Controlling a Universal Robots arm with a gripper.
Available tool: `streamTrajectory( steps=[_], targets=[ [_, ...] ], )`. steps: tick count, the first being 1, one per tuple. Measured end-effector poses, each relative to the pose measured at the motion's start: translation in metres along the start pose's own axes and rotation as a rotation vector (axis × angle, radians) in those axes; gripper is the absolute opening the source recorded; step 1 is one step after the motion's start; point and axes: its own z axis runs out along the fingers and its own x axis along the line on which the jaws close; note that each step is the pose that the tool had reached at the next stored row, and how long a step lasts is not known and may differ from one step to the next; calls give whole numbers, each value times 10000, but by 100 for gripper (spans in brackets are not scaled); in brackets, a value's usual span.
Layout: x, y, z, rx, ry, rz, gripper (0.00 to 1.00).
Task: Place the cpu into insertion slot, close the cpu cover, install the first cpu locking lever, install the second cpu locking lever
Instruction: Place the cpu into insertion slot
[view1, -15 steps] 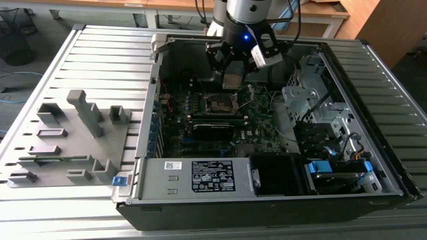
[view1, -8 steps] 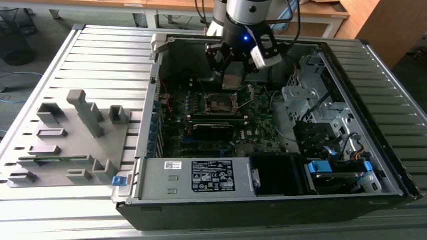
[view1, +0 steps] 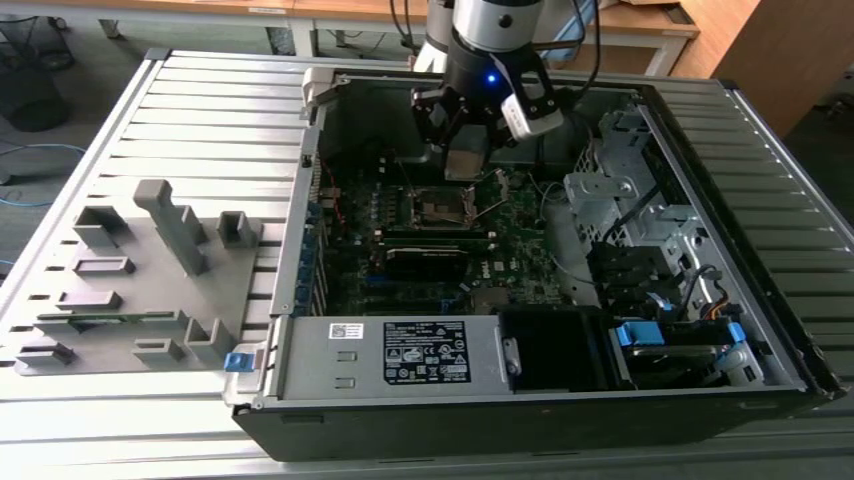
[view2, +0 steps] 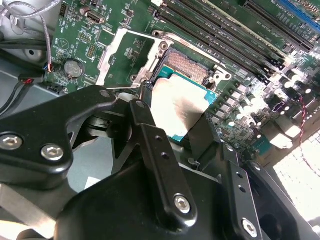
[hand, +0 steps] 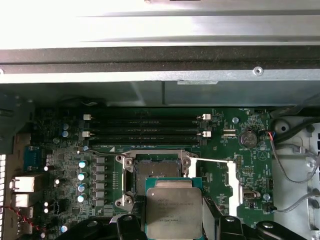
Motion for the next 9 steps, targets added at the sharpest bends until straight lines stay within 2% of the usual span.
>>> streamTrajectory(
  steps=[9],
  targets=[
    [10, -7, 70, 0, 0, 1, 54]
  ],
)
